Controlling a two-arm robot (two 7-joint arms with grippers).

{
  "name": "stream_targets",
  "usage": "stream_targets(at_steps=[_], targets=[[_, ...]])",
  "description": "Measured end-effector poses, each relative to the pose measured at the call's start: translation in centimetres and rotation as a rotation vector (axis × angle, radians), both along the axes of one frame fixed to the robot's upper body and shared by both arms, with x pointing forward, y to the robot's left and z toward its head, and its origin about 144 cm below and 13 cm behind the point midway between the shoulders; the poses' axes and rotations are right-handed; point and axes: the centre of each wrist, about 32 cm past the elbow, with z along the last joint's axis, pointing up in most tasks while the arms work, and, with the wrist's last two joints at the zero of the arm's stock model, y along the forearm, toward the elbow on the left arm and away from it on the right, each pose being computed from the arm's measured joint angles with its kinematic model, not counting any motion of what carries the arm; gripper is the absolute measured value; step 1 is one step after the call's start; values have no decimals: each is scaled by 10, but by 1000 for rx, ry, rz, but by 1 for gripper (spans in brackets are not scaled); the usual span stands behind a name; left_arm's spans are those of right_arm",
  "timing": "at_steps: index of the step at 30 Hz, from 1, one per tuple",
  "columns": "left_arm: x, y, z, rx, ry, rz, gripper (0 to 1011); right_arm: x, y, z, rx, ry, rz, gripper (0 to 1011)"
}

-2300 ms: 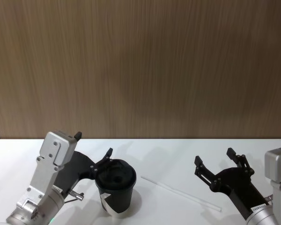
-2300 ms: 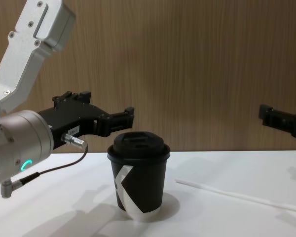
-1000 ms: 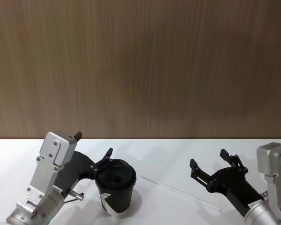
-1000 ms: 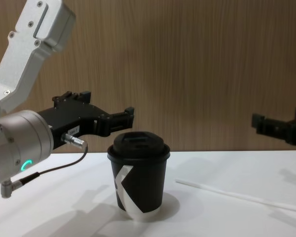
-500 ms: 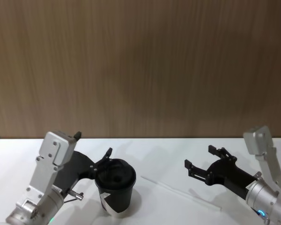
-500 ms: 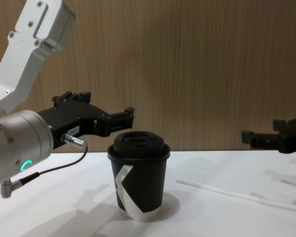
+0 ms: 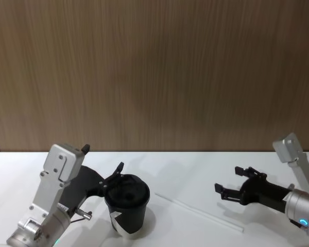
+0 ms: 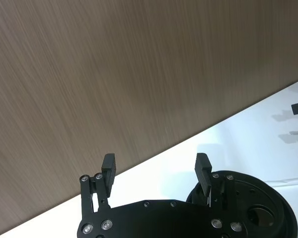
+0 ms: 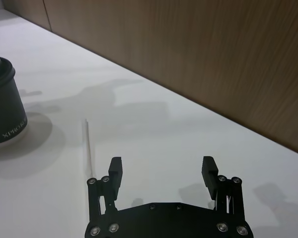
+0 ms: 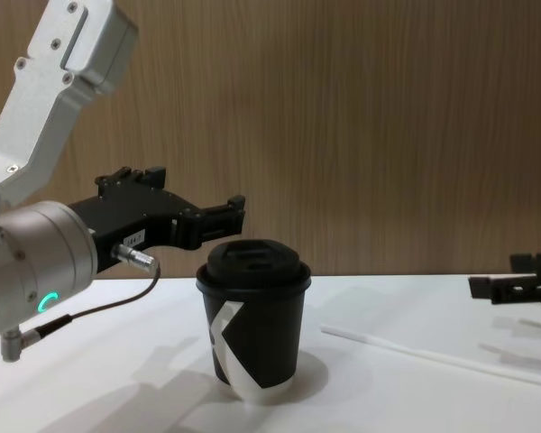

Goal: Pick up the straw with one hand, pass it to the other hand, and insert it into the cup.

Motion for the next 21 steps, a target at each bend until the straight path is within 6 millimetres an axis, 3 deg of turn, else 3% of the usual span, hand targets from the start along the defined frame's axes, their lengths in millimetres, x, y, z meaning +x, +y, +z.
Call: stream_targets(at_steps=[8, 21], targets=[[0, 0, 0, 0, 0, 0, 1003, 3, -19, 0, -11, 44, 28, 1001], [0, 0, 0, 0, 0, 0, 1003, -4, -32, 5, -5, 55, 75, 1001]])
